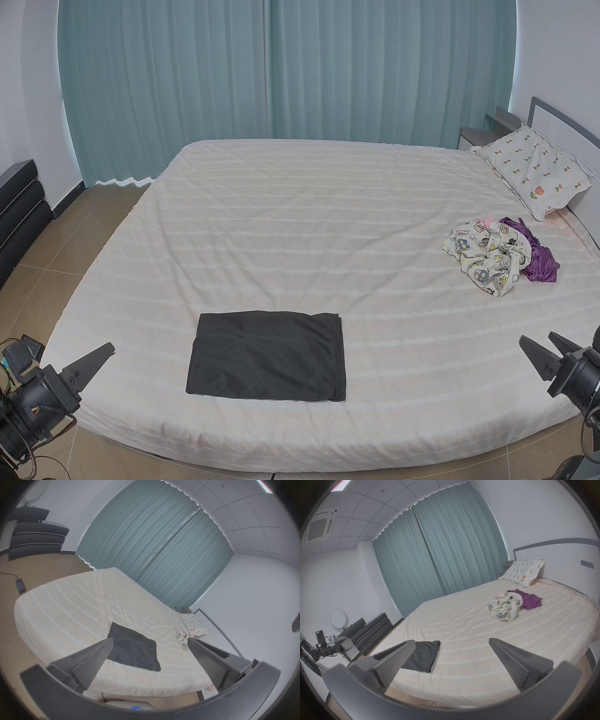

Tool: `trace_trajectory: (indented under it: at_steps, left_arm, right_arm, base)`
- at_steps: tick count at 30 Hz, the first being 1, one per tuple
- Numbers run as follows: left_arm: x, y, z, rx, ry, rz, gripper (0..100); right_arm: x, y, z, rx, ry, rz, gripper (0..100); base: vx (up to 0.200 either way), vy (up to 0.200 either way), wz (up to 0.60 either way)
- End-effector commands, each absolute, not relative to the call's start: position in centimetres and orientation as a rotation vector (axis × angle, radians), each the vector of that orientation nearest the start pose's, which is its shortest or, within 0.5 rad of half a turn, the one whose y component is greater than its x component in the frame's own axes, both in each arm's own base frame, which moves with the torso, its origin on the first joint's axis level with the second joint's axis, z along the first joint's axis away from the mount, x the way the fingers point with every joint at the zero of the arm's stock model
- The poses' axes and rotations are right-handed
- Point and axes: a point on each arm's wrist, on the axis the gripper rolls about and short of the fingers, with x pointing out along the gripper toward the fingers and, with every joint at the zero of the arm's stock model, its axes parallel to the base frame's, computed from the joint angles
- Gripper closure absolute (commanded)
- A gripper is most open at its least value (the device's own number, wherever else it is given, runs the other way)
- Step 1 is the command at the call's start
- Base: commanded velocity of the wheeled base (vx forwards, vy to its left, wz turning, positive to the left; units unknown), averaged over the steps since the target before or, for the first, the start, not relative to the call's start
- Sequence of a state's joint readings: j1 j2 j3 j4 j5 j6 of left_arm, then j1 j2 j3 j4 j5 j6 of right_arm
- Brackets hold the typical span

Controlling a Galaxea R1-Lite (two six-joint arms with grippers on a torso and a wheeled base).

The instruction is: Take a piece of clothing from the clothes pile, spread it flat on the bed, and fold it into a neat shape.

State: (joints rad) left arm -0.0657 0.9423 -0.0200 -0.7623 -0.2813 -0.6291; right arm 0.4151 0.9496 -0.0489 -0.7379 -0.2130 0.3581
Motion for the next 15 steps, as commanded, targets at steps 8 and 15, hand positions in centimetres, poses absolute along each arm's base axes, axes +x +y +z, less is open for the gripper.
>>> trace_trajectory:
  at_steps: [8, 15]
  left_arm:
    - [-0.4, -0.8, 11.1, -0.534, 0.128, -0.404, 0]
    - [-1.9, -0.7, 9.7, -0.526, 0.087, -0.403, 0]
  right_arm:
    - [-1.4, -0.7, 8.8, 0.195, -0.009, -0.079, 0]
    - [-2.2, -0.1, 8.3, 0.157, -0.052, -0.014, 0]
  base:
    - [0.000, 0.000, 0.00]
    - [0.000, 0.000, 0.00]
